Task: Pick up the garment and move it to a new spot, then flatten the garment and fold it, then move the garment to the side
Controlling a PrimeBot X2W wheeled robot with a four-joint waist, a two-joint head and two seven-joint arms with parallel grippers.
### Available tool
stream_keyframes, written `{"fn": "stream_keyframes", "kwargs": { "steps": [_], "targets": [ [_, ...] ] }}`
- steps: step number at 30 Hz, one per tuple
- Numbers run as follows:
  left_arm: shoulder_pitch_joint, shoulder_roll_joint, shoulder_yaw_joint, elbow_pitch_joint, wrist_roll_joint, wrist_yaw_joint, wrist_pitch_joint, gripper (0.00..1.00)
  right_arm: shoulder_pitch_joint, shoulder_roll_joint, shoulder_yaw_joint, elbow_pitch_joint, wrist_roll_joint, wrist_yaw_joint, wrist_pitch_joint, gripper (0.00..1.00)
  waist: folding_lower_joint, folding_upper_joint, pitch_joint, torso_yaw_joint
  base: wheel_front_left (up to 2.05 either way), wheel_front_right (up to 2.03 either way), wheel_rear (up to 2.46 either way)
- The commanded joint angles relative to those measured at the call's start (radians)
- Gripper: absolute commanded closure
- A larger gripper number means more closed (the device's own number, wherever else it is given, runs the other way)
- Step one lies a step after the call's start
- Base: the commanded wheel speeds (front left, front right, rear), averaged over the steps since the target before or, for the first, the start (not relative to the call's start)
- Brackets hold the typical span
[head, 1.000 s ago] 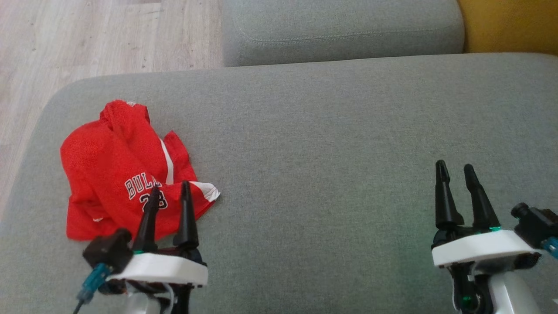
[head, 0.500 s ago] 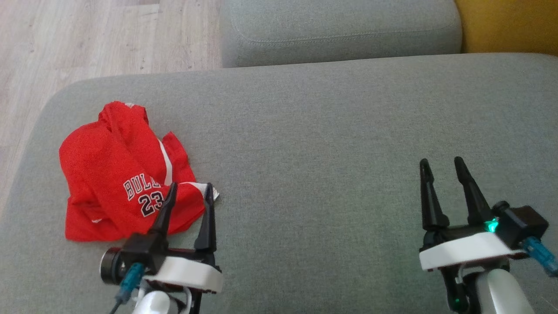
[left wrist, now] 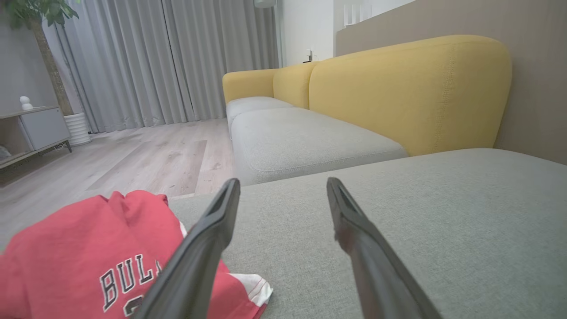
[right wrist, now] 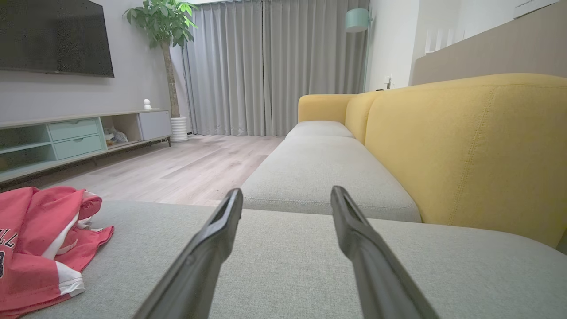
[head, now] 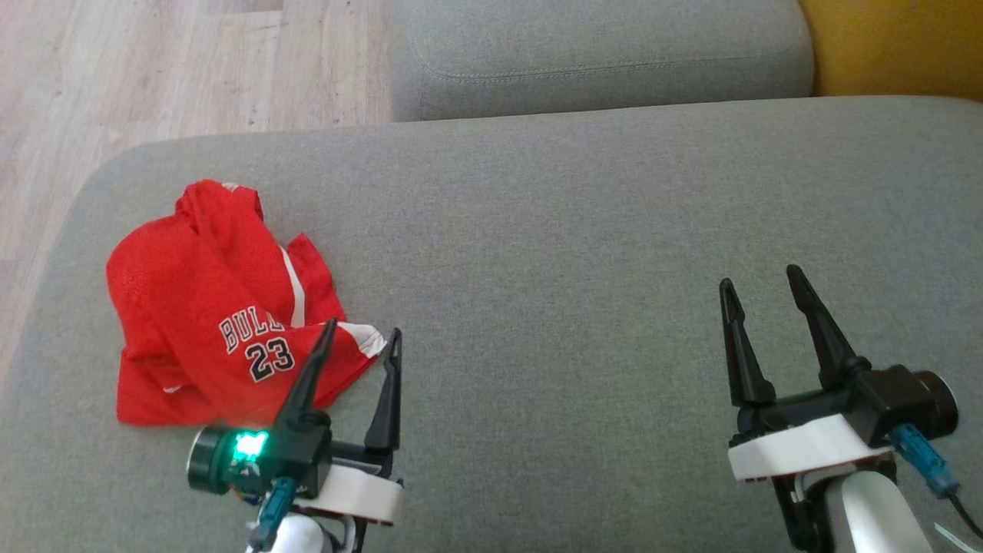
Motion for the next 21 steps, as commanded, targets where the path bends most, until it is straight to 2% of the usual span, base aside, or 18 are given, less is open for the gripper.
{"fn": "stream_keyframes", "kwargs": {
  "steps": [1, 6, 12, 21],
  "targets": [
    [-0.054, 0.016, 0.030, -0.037, 0.022, 0.014, -0.013, 0.00, -0.055, -0.008, 0.022, -0.039, -0.016, 0.006, -0.014, 0.00, 0.0000, 0.0000, 0.000, 0.001, 0.00, 0.00, 0.00],
    [-0.030, 0.010, 0.057, -0.043, 0.016, 0.032, -0.028, 0.00, -0.040, -0.008, 0.020, -0.009, 0.040, 0.007, -0.029, 0.00, 0.0000, 0.0000, 0.000, 0.003, 0.00, 0.00, 0.00],
    [-0.001, -0.006, 0.090, -0.007, 0.010, 0.028, -0.043, 0.00, -0.027, -0.008, 0.019, 0.020, 0.042, 0.007, -0.044, 0.00, 0.0000, 0.0000, -0.002, 0.003, 0.00, 0.00, 0.00],
    [-0.002, -0.015, 0.076, 0.047, 0.092, 0.010, -0.061, 0.00, -0.038, -0.009, -0.005, 0.082, -0.126, 0.007, -0.062, 0.00, 0.0000, 0.0000, -0.008, 0.001, 0.00, 0.00, 0.00]
  ]
}}
